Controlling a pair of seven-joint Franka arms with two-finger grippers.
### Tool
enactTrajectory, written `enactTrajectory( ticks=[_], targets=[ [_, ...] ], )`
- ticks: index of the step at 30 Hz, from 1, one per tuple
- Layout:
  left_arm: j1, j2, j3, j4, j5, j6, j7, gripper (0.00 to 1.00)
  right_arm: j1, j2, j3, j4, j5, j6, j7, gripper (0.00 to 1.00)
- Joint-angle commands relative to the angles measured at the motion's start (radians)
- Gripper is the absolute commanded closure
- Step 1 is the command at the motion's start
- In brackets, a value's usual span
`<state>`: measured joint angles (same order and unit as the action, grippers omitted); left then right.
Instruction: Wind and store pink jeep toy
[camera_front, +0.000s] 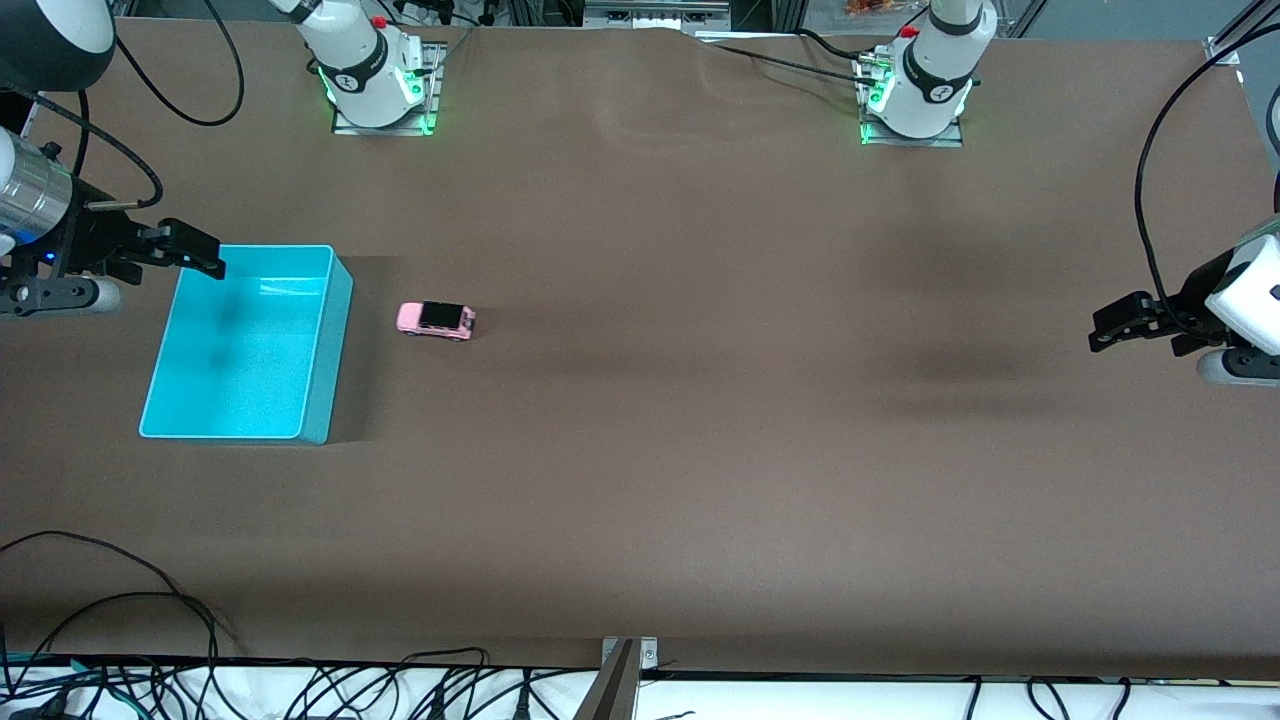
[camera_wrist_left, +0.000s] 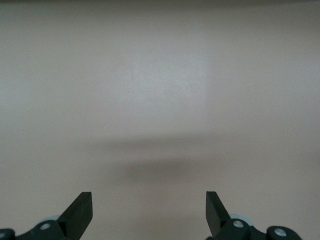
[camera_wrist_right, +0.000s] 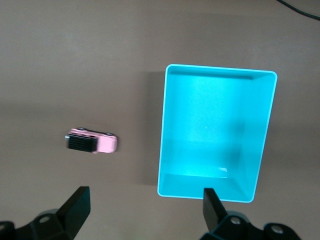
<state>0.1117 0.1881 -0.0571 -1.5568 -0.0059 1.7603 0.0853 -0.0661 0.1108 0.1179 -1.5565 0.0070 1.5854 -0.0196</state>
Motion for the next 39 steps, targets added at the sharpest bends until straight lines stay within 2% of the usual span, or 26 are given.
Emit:
enactTrajectory(
  ticks=[1,39],
  targets=[
    [0.002,-0.033,-0.001,-0.034,-0.016,-0.004,0.025,0.0,-0.001,0.003,0.0,0.013,0.014,-0.005,-0.011,0.0],
    [0.0,-0.032,-0.001,-0.034,-0.016,-0.004,0.024,0.0,0.002,0.046,0.009,0.038,-0.009,0.013,-0.01,0.0]
  ],
)
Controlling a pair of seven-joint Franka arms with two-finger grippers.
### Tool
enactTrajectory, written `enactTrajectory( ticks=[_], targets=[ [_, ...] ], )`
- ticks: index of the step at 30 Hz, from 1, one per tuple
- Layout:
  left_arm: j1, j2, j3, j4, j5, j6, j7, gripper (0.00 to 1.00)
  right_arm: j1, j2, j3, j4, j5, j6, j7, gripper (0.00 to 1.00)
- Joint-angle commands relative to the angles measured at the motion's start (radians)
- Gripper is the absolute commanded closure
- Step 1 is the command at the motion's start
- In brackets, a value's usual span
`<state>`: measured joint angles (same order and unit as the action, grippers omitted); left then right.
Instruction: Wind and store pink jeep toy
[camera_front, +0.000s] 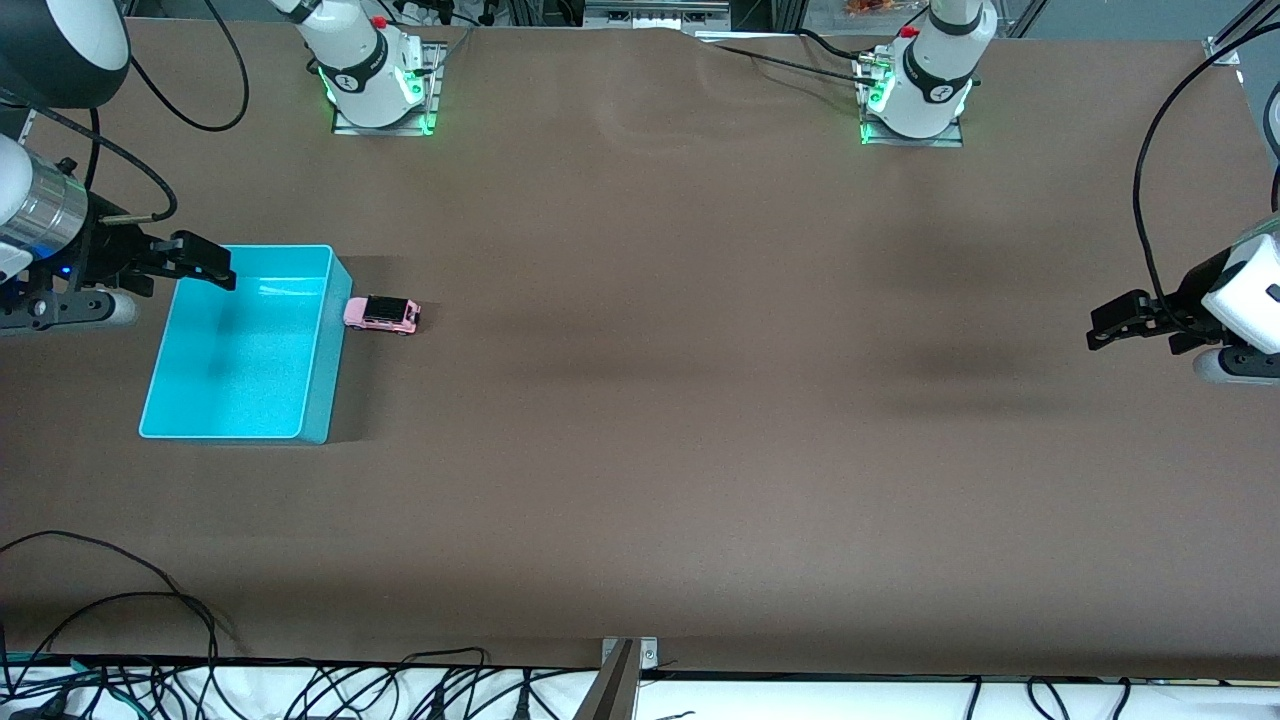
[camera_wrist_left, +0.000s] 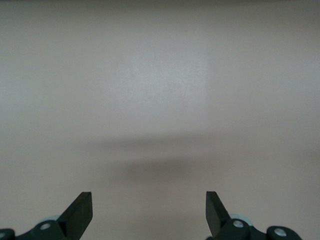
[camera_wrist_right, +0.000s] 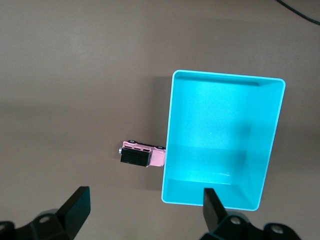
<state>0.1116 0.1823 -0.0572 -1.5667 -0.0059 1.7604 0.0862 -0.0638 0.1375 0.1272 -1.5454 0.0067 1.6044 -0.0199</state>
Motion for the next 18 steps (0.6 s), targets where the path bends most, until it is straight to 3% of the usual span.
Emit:
enactTrajectory(
  ticks=[1,18],
  targets=[
    [0.0,-0.026,0.0,-0.024,-0.016,-0.004,0.023,0.0,0.001,0.017,0.0,0.027,-0.013,-0.006,-0.009,0.0],
    [0.0,-0.026,-0.001,-0.023,-0.016,-0.005,0.023,0.0,-0.004,0.037,-0.003,0.019,-0.028,-0.023,0.046,0.0]
  ],
)
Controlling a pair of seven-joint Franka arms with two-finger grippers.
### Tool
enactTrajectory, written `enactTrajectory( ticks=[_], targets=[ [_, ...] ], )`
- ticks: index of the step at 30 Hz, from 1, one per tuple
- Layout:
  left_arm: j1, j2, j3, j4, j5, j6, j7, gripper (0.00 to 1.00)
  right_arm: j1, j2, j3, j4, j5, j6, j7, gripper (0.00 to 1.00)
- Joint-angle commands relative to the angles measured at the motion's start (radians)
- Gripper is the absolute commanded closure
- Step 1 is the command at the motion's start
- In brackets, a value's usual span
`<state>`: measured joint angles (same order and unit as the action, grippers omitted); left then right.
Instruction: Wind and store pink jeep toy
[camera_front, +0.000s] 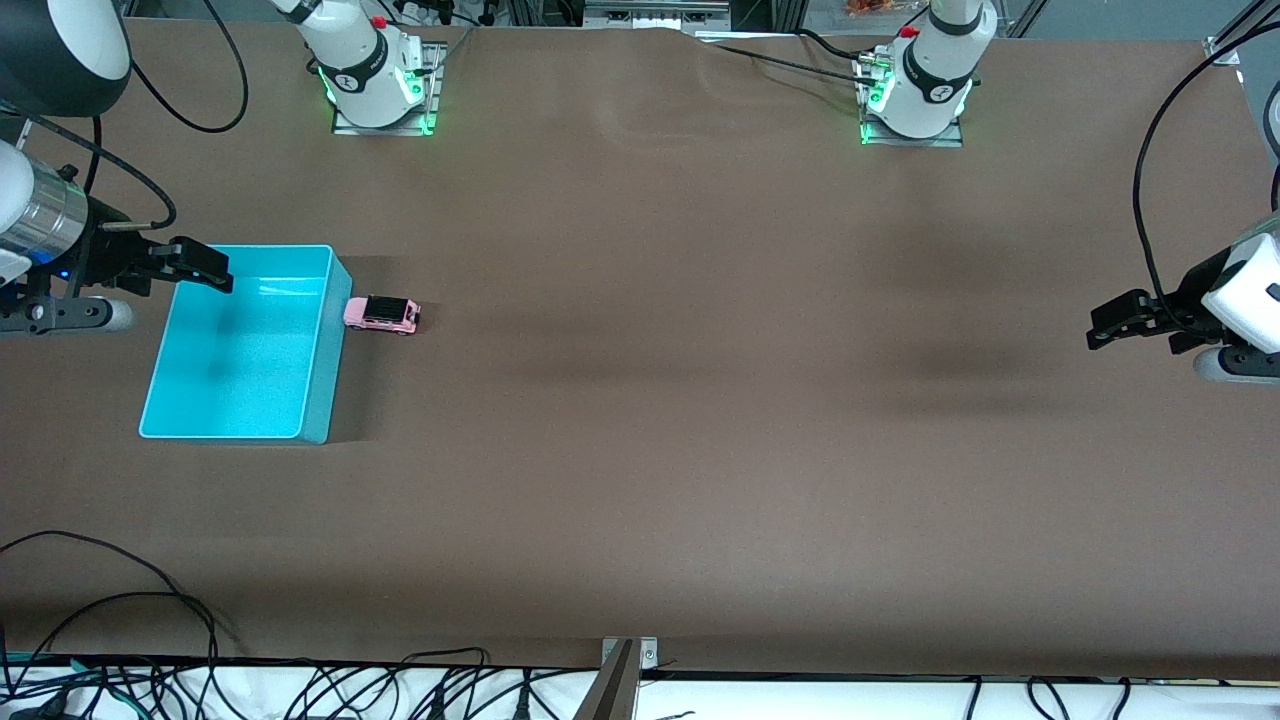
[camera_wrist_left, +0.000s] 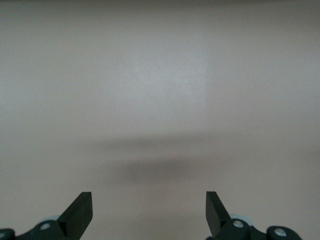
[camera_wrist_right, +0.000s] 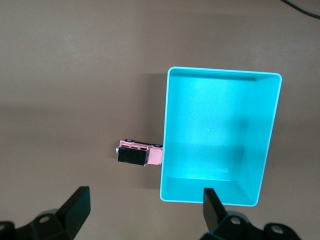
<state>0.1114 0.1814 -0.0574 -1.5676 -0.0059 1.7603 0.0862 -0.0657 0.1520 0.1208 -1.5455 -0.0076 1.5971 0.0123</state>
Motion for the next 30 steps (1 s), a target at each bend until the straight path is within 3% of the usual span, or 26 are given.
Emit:
enactTrajectory(
  ticks=[1,13,20,30],
  targets=[
    [0.001,-0.025,-0.001,-0.022,-0.016,-0.005,0.023,0.0,-0.002,0.024,0.003,0.019,-0.014,-0.016,0.014,0.0],
    [0.001,-0.025,-0.001,-0.023,-0.016,-0.009,0.021,0.0,-0.009,0.063,0.002,-0.01,-0.017,0.012,0.034,0.0],
    [0.001,-0.025,-0.001,-0.023,-0.016,-0.009,0.021,0.0,-0.013,-0.048,0.002,-0.263,-0.015,0.214,0.061,0.0],
    [0.001,-0.023,-0.001,-0.023,-0.016,-0.009,0.021,0.0,0.003,-0.123,0.014,-0.504,-0.018,0.424,0.175,0.0]
  ],
)
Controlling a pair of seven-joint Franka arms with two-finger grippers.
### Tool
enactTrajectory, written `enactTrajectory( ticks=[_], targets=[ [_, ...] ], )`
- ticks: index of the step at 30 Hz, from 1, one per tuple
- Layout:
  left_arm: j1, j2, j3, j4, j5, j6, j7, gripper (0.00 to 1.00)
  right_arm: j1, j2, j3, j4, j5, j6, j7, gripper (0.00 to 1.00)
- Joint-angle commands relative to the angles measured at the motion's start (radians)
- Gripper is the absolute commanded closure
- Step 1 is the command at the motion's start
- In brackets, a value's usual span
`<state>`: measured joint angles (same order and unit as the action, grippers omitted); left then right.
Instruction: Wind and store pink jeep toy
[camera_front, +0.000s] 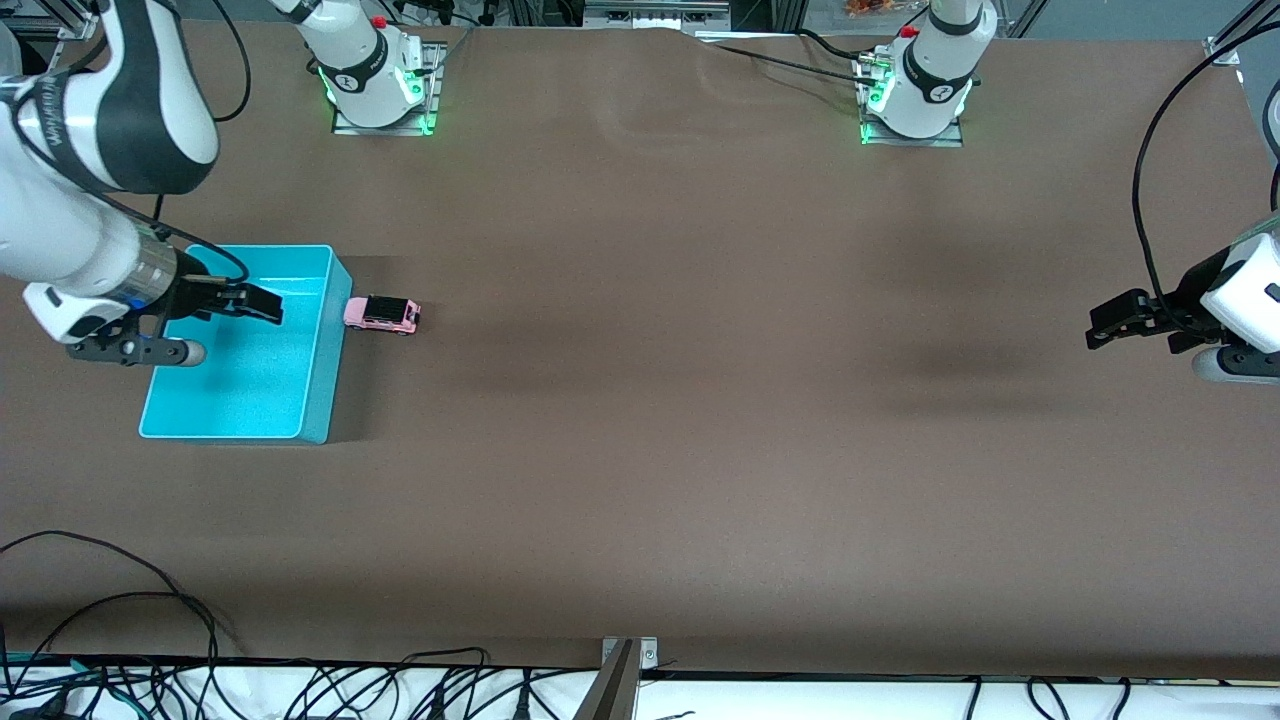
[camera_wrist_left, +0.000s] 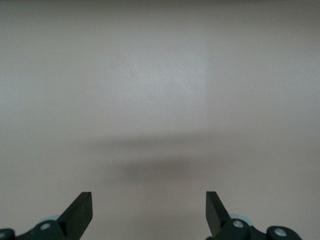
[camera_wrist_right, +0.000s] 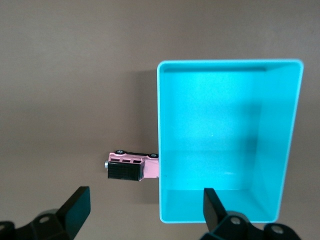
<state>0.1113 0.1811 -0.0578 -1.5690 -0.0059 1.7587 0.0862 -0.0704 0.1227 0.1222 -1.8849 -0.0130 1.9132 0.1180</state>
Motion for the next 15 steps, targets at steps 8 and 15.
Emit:
enactTrajectory(
  ticks=[8,15],
  targets=[
    [0.001,-0.023,0.0,-0.022,-0.016,-0.007,0.021,0.0,0.041,-0.026,0.086,-0.226,-0.024,0.245,0.325,0.0],
    [0.001,-0.025,0.0,-0.02,-0.016,-0.008,0.02,0.0,0.046,-0.023,0.088,-0.331,-0.022,0.369,0.371,0.0]
  ],
)
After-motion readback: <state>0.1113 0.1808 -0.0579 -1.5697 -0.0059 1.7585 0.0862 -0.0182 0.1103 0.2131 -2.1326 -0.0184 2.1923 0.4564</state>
